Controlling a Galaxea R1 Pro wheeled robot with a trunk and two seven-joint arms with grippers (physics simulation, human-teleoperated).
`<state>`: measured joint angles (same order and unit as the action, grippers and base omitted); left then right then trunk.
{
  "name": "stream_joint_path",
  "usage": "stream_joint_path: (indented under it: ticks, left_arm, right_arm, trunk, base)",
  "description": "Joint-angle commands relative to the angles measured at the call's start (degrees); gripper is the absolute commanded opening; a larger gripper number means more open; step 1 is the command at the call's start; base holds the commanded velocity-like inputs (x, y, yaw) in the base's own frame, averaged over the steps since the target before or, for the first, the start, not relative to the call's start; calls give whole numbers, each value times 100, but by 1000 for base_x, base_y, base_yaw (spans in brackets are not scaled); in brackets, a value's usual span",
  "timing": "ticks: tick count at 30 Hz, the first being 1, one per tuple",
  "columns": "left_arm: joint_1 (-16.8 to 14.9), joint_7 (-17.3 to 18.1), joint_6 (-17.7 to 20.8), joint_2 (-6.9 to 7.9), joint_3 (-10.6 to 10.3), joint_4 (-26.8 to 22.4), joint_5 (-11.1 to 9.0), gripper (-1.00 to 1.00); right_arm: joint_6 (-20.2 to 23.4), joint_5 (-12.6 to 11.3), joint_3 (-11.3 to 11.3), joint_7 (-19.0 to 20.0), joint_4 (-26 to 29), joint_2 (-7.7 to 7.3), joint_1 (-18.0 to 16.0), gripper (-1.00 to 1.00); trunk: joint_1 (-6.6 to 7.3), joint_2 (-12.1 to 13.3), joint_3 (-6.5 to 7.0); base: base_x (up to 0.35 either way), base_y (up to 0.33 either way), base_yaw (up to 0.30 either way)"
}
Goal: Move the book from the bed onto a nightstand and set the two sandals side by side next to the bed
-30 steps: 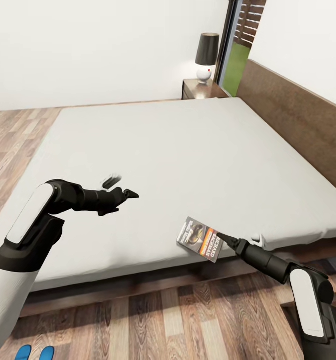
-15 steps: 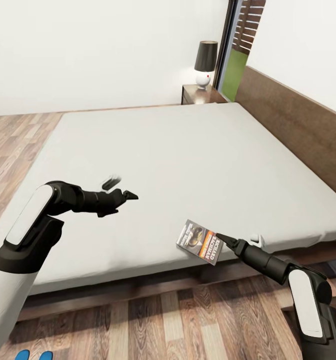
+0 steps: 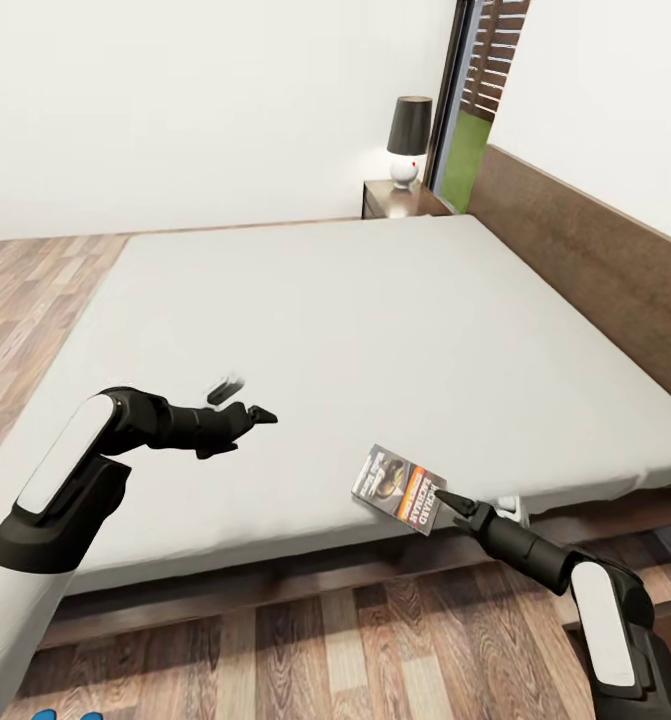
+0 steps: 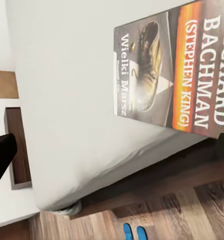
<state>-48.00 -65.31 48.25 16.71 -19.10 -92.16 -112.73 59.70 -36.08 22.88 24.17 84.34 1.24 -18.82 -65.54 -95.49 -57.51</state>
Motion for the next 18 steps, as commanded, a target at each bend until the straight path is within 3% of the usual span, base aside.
stream_joint_path:
  ticks: [1,6,18]
  left_arm:
    - [18,-54,8,2,-2,-4,-48,100]
    - [146,-56,10,-12,-40,-4,-49,100]
    - [402,-41,21,-14,-10,-3,-16,100]
  right_arm:
    - [30,50,35,55,-18,9,-2,100]
    - [30,47,91,48,-120,19,12,100]
    - [30,26,473,70,-286,23,25,100]
  trunk:
    - [0,-2,5]
    - [-88,-162,-43]
    - [-351,-644,-249]
  base:
    - [0,0,6]
    - [0,0,9]
    - [0,0,2]
